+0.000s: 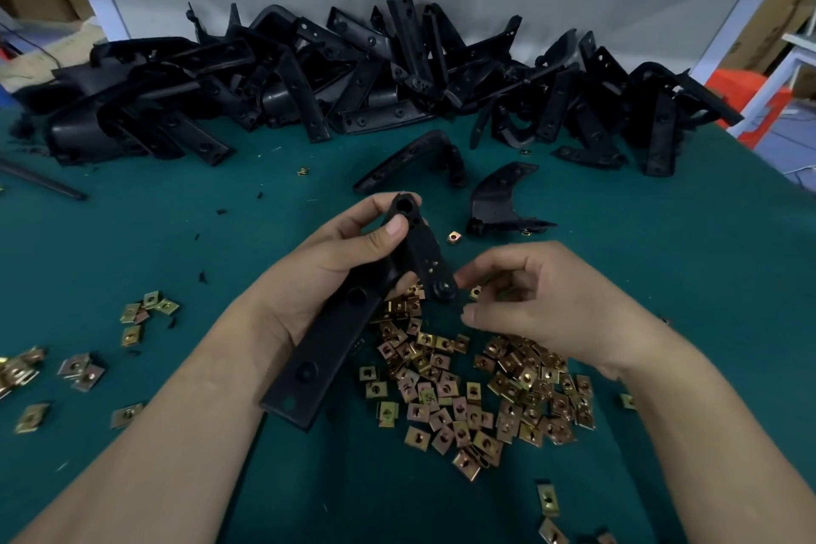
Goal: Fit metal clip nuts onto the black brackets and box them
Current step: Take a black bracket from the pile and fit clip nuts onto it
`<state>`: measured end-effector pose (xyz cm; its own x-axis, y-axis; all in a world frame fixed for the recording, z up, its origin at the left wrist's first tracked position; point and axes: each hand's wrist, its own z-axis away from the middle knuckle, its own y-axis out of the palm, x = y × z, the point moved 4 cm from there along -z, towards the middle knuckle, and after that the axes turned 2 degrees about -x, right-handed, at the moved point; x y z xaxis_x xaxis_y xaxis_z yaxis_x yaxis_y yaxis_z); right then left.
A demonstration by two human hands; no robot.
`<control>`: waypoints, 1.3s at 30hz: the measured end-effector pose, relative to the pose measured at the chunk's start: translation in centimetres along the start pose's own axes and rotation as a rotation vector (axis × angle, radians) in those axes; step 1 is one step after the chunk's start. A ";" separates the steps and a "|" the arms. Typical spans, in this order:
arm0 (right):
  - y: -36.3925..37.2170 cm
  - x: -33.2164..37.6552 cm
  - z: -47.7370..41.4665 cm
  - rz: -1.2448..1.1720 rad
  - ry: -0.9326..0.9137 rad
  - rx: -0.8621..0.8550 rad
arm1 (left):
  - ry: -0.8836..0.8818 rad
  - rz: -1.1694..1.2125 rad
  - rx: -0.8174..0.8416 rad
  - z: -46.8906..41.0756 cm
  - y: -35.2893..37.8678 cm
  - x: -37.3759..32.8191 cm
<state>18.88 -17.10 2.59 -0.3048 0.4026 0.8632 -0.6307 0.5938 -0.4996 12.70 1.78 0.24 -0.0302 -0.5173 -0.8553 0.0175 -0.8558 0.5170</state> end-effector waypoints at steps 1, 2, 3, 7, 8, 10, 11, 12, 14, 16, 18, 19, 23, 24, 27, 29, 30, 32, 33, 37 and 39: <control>0.1 -0.1 -0.1 0.078 -0.026 -0.046 | 0.006 0.018 -0.023 -0.1 -0.1 -0.1; 0.3 -0.3 -0.3 0.182 -0.058 -0.110 | 0.012 0.037 -0.047 -0.1 -0.3 -0.1; 0.5 -0.5 -0.5 0.309 -0.095 -0.168 | 0.018 0.055 -0.067 -0.2 -0.4 -0.1; 2.0 -1.1 -1.1 0.565 -0.153 -0.188 | 0.022 0.090 -0.110 -0.3 -0.5 0.0; 2.1 -1.1 -1.1 0.555 -0.156 -0.190 | 0.019 0.084 -0.109 -0.3 -0.5 0.0; 2.1 -0.9 -1.1 0.520 -0.168 -0.202 | 0.012 0.063 -0.100 -0.3 -0.5 0.0; 2.1 -0.8 -1.0 0.500 -0.179 -0.209 | 0.009 0.054 -0.097 -0.3 -0.5 0.0; 2.0 -0.8 -0.9 0.469 -0.184 -0.215 | 0.007 0.047 -0.094 -0.3 -0.5 0.0; 1.9 -0.9 -0.9 0.419 -0.178 -0.221 | 0.007 0.049 -0.094 -0.3 -0.5 0.0; 1.7 -0.9 -0.9 0.377 -0.176 -0.227 | 0.010 0.062 -0.105 -0.3 -0.6 0.0; 1.4 -0.9 -0.9 0.368 -0.177 -0.229 | 0.016 0.083 -0.117 -0.3 -0.7 -0.1; 1.4 -0.9 -0.9 0.390 -0.177 -0.221 | 0.021 0.098 -0.124 -0.3 -0.7 -0.1; 2.2 -0.9 -1.0 0.509 -0.188 -0.208 | 0.037 0.134 -0.146 -0.4 -0.7 -0.3; 2.5 -0.9 -1.1 0.548 -0.197 -0.208 | 0.037 0.133 -0.142 -0.4 -0.7 -0.3; 3.0 -0.6 -1.2 0.570 -0.217 -0.239 | 0.028 0.118 -0.131 -0.4 -0.6 -0.3; 2.9 -0.5 -1.3 0.542 -0.214 -0.250 | 0.025 0.104 -0.126 -0.4 -0.6 -0.2; 2.9 -0.5 -1.3 0.538 -0.215 -0.244 | 0.023 0.099 -0.123 -0.3 -0.5 -0.2; 2.9 -0.5 -1.3 0.538 -0.225 -0.238 | 0.018 0.094 -0.115 -0.3 -0.5 -0.1; 2.9 -0.5 -1.2 0.531 -0.225 -0.238 | 0.016 0.089 -0.110 -0.3 -0.5 -0.2; 2.9 -0.2 -0.9 0.476 -0.225 -0.235 | 0.015 0.077 -0.099 -0.3 -0.6 -0.2; 2.6 0.0 -0.8 0.375 -0.217 -0.241 | 0.017 0.081 -0.094 -0.4 -0.6 -0.1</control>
<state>17.79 -14.96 1.26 -0.6364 0.4803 0.6036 -0.2744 0.5904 -0.7590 13.06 2.33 0.02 -0.0075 -0.5840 -0.8117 0.1130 -0.8071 0.5795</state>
